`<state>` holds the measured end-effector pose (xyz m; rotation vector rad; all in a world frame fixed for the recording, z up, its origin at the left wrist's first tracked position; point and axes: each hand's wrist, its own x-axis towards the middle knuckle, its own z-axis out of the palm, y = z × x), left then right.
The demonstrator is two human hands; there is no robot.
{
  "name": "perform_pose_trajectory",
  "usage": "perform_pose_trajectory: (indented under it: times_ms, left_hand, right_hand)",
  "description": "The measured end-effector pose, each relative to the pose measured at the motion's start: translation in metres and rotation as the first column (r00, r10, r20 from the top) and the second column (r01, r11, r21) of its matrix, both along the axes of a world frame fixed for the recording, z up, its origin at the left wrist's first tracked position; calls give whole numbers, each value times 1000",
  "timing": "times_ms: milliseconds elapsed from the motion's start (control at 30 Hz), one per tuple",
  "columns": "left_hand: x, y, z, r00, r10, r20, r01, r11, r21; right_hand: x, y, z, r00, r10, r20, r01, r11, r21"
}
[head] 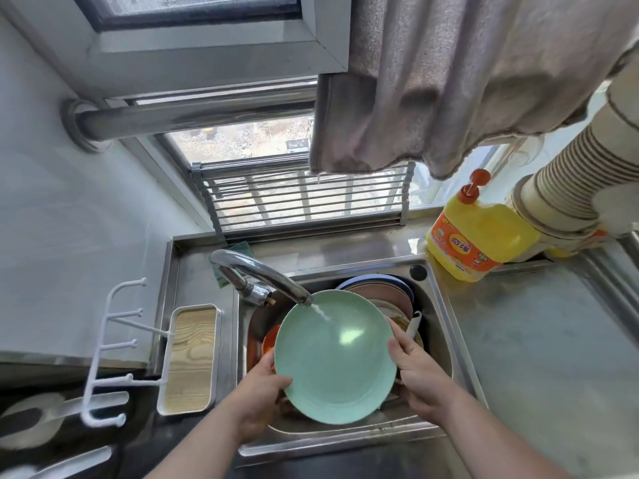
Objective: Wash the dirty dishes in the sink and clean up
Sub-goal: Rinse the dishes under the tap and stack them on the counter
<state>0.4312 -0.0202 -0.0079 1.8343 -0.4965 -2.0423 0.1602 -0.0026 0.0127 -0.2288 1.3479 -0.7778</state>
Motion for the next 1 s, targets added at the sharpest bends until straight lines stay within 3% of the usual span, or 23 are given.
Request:
perform_pose_trajectory:
  times_ms: [233,433,633,767,1000]
  left_hand:
    - [-38,15,0,982,184,-37,-178,975,130]
    - [-39,19,-3,982,186,-41,-171,956,239]
    - [-20,3,0,984,179,-10,-169,946,275]
    - [-9,-4,-1,998,50,-40,-32,931,364]
    - [-3,-13,4,998,27,-64,-4,940,341]
  right_hand:
    - [-11,-14,20,994,32,-106,-48,987,-150]
    - [-17,-18,10,987,87,-134,-69,989,134]
    - [-3,10,-28,975,-188,116,96,834,544]
    - [11,28,-44,942,-237,237,53,804,592]
    - [21,34,-41,922,-275,272,85,831,550]
